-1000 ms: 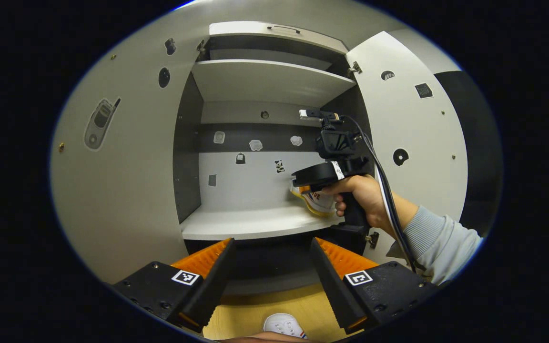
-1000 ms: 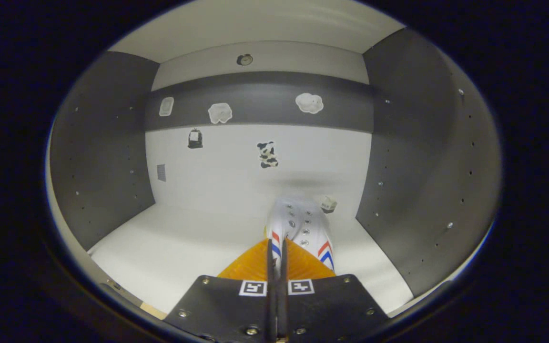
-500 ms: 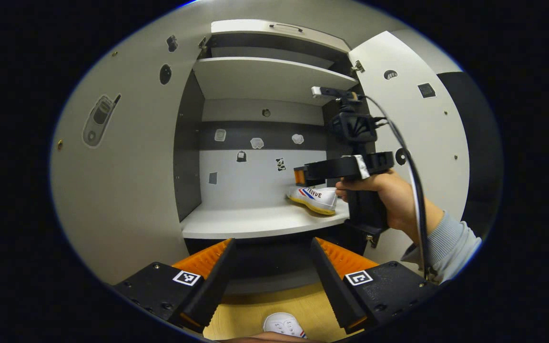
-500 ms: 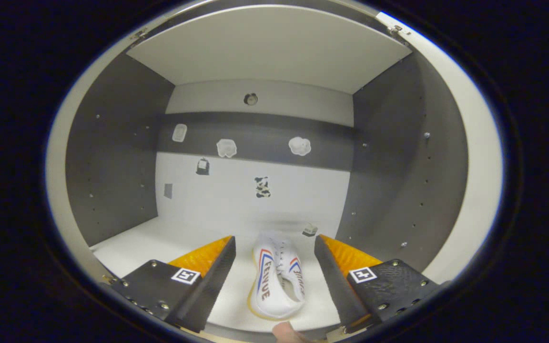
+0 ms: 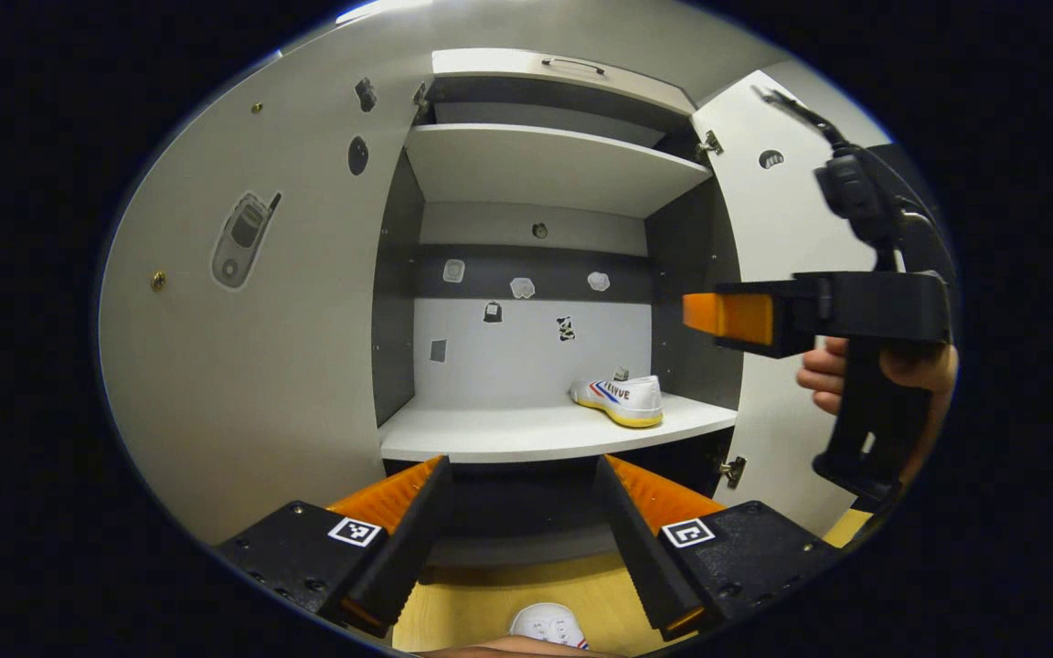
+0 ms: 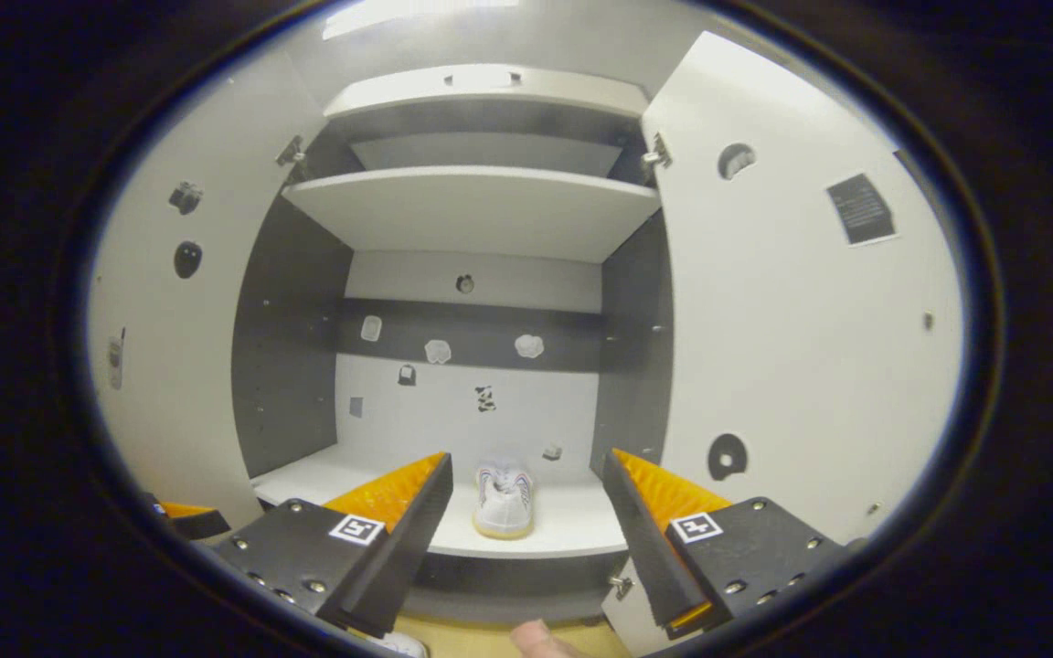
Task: Grab one shoe with the right hand and put it into the shoe cabinet, grab the other shoe with the left hand and put it into the shoe cabinet; then close the right door with the right hand and the left door with the left hand.
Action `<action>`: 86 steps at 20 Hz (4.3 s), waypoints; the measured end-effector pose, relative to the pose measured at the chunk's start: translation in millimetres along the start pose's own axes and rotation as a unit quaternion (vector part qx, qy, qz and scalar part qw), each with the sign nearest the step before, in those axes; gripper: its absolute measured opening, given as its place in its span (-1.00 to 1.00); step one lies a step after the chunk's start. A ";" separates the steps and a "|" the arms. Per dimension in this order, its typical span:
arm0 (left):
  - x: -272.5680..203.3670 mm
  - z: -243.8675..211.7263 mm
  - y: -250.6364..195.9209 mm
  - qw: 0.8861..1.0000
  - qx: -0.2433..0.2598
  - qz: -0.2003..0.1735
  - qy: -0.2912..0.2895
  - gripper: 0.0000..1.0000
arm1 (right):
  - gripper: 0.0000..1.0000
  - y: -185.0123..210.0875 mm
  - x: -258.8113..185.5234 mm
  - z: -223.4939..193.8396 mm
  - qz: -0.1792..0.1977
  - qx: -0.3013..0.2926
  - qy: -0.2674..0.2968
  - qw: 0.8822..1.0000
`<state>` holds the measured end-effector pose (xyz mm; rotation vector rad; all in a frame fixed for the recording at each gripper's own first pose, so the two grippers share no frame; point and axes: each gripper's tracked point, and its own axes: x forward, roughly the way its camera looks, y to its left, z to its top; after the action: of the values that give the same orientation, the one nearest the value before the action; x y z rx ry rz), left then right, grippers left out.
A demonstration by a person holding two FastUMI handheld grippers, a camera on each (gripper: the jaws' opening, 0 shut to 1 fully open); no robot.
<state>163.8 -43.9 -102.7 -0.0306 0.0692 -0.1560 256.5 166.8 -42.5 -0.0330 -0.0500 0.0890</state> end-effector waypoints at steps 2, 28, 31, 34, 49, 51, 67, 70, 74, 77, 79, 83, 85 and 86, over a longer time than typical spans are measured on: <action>-1.2 -7.7 4.7 1.000 -0.005 0.014 0.009 0.91 | 0.96 -16.8 -36.0 -9.6 -0.009 -0.008 -0.017 1.000; -65.2 -339.4 -4.3 0.954 -0.027 -0.026 0.296 0.92 | 0.96 -42.7 -144.6 -58.8 0.048 0.048 -0.029 0.997; -70.7 -351.3 0.7 0.945 -0.060 -0.023 0.319 0.92 | 0.96 -37.5 -138.2 -73.4 0.060 0.054 -0.010 0.997; -66.6 -351.4 0.5 0.948 -0.081 -0.039 0.304 0.94 | 0.96 -36.8 -134.4 -83.8 0.066 0.047 -0.002 0.997; -67.7 -308.9 -9.3 0.957 -0.001 -0.030 0.289 -0.99 | 0.96 -55.4 -125.8 -112.4 0.086 0.087 0.013 0.992; -63.8 -278.8 -5.3 0.965 0.012 -0.029 0.259 -0.99 | 0.96 -59.2 -124.7 -113.7 0.088 0.091 0.014 0.992; 30.7 -18.1 23.3 0.997 -0.008 0.055 0.059 -0.99 | 1.00 -34.6 -117.3 -108.3 0.160 0.061 -0.002 0.985; 48.2 27.6 17.9 0.998 -0.015 0.047 0.047 -0.99 | 1.00 -33.3 -117.0 -105.3 0.166 0.061 -0.005 0.984; 89.2 79.9 8.5 0.998 -0.045 0.028 0.019 -1.00 | 1.00 -31.3 -119.4 -103.0 0.177 0.066 -0.005 0.982; 132.4 99.5 9.4 0.998 -0.052 0.032 0.010 -1.00 | 1.00 -31.8 -121.4 -97.8 0.179 0.071 -0.007 0.981; 159.7 102.2 9.1 0.998 -0.057 0.032 0.017 -0.99 | 1.00 -31.0 -124.1 -91.6 0.180 0.077 -0.010 0.981; 205.1 87.9 12.5 0.997 -0.058 0.038 0.034 -0.99 | 1.00 -34.1 -138.1 -83.0 0.175 0.075 -0.021 0.981; 218.2 70.0 13.0 0.997 -0.046 0.041 0.054 -0.99 | 0.96 -35.8 -146.7 -82.7 0.172 0.071 -0.022 0.982; 223.0 58.8 13.8 0.996 -0.041 0.042 0.069 -0.99 | 1.00 -36.5 -150.0 -82.9 0.170 0.068 -0.021 0.983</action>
<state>389.9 -63.6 -59.4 -0.0996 0.2151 -0.0717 114.7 114.5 -131.2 0.0971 -0.0804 0.4349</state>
